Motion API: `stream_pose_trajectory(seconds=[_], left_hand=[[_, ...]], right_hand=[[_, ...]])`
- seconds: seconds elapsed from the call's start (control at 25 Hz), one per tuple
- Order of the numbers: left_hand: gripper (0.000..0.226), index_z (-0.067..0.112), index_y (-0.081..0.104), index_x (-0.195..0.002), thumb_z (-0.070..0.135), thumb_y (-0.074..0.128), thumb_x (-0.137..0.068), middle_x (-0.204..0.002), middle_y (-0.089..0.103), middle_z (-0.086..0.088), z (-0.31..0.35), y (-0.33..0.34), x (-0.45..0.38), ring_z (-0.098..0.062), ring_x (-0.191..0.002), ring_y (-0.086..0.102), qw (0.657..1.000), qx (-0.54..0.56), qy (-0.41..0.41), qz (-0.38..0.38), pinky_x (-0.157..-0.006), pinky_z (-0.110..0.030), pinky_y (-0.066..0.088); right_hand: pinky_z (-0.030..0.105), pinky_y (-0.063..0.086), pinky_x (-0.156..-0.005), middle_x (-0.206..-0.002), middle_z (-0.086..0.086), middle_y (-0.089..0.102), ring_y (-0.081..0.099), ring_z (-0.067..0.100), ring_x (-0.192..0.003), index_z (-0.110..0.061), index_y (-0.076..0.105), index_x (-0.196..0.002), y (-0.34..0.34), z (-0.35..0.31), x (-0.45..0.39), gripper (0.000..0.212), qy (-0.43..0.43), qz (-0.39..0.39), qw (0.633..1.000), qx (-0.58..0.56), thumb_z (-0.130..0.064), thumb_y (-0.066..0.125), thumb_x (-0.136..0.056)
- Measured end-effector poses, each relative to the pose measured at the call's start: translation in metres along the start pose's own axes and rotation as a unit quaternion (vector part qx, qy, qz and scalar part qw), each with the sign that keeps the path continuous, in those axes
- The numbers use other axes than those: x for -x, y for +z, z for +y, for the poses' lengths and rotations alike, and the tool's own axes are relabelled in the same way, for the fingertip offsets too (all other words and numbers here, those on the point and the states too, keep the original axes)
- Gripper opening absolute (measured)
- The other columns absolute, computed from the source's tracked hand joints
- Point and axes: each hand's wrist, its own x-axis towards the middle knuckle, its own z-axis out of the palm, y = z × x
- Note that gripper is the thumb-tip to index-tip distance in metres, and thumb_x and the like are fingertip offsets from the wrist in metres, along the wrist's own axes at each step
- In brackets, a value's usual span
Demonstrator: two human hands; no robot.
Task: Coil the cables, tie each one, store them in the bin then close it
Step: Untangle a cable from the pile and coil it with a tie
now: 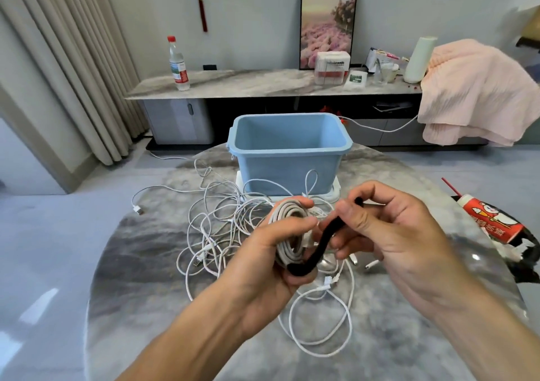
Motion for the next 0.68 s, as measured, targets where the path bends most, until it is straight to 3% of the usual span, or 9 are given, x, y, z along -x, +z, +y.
stream_pose_trajectory(seconds=[0.12,0.28,0.44,0.56,0.68], left_hand=[[0.030,0.022,0.065,-0.093,0.009,0.073,-0.066,-0.073,0.055,-0.007,0.001,0.003,-0.003,-0.014,-0.052,0.042,0.999,0.049,-0.004,-0.009,-0.046,-0.023,0.012],[0.024,0.022,0.063,-0.096,0.032,0.069,-0.075,-0.076,0.054,-0.009,-0.002,0.003,-0.005,-0.015,-0.053,0.044,0.998,0.064,-0.022,-0.021,-0.044,-0.020,0.015],[0.044,0.020,0.062,-0.098,0.061,0.051,-0.087,-0.077,0.055,-0.007,-0.002,0.006,-0.005,-0.015,-0.052,0.043,0.997,0.060,-0.026,-0.033,-0.039,-0.018,0.017],[0.050,0.020,0.064,-0.102,0.064,0.043,-0.091,-0.080,0.055,-0.008,-0.002,0.005,-0.006,-0.015,-0.050,0.042,0.997,0.074,-0.025,-0.020,-0.040,-0.018,0.015],[0.054,0.012,0.065,-0.086,0.061,0.043,-0.093,-0.069,0.055,-0.005,-0.001,0.002,-0.006,-0.013,-0.049,0.041,0.998,0.063,-0.023,-0.018,-0.040,-0.020,0.012]], right_hand=[[0.028,0.053,-0.044,-0.080,0.030,0.069,0.062,0.025,-0.050,-0.011,0.059,-0.078,-0.005,-0.004,0.000,0.025,-0.033,0.050,0.998,-0.012,-0.026,0.074,-0.065],[0.028,0.056,-0.050,-0.080,0.024,0.072,0.065,0.026,-0.055,-0.013,0.058,-0.077,-0.009,-0.007,0.000,0.022,-0.069,0.065,0.995,-0.017,-0.025,0.074,-0.067],[0.032,0.060,-0.059,-0.079,0.023,0.072,0.068,0.030,-0.062,-0.012,0.061,-0.073,0.001,0.001,0.005,0.018,-0.081,0.039,0.996,0.018,-0.019,0.076,-0.065],[0.030,0.059,-0.063,-0.081,0.020,0.073,0.067,0.026,-0.064,-0.014,0.063,-0.069,0.009,0.007,0.008,0.018,-0.108,0.019,0.994,0.028,-0.017,0.079,-0.062],[0.025,0.057,-0.060,-0.081,0.015,0.073,0.069,0.021,-0.063,-0.009,0.061,-0.064,0.013,0.009,0.010,0.019,-0.128,0.015,0.992,0.017,-0.009,0.079,-0.059]])
